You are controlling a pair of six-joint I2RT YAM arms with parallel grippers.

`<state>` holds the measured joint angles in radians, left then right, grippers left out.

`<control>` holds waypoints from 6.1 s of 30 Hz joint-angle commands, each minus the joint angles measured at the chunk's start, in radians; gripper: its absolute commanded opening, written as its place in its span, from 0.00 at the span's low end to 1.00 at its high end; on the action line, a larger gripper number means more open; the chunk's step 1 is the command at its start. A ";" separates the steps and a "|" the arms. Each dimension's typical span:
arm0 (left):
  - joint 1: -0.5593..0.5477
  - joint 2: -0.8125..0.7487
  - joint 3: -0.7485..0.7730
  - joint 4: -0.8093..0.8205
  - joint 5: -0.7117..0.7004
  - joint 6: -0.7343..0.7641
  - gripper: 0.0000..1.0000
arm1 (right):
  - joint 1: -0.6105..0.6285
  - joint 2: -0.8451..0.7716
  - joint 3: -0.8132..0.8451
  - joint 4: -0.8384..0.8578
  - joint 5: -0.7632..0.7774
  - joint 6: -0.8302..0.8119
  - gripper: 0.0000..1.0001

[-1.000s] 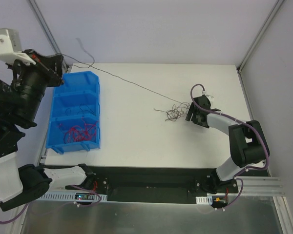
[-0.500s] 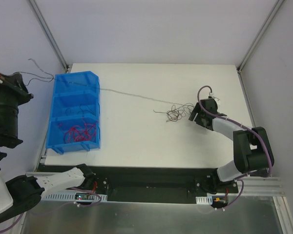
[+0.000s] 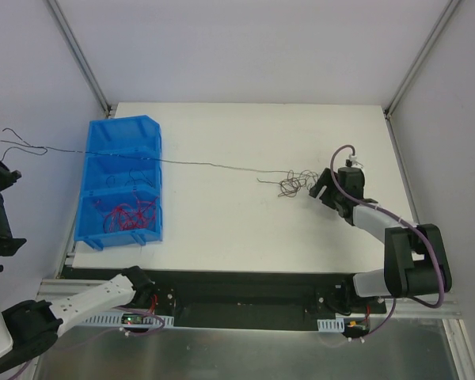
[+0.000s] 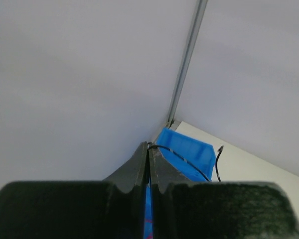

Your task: Untangle the cables

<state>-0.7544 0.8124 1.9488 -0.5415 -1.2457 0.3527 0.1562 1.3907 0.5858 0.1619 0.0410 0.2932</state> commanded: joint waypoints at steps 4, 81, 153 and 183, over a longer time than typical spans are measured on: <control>-0.036 -0.139 -0.109 0.436 -0.158 0.387 0.00 | -0.112 -0.058 -0.049 0.028 0.017 0.041 0.84; 0.113 0.492 -0.872 0.201 1.513 -0.712 0.00 | 0.494 -0.177 0.079 0.200 -0.681 -0.447 0.76; 0.145 0.366 -0.404 -0.258 1.345 -0.590 0.00 | 0.087 -0.127 0.217 -0.282 -0.190 -0.242 0.88; 0.144 0.349 -0.789 -0.063 1.536 -0.741 0.00 | 0.273 0.453 0.641 -0.476 -0.208 -0.539 0.25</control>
<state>-0.6136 1.1889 1.1641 -0.6312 0.2642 -0.3614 0.4068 1.8690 1.1961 -0.2878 -0.1410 -0.2459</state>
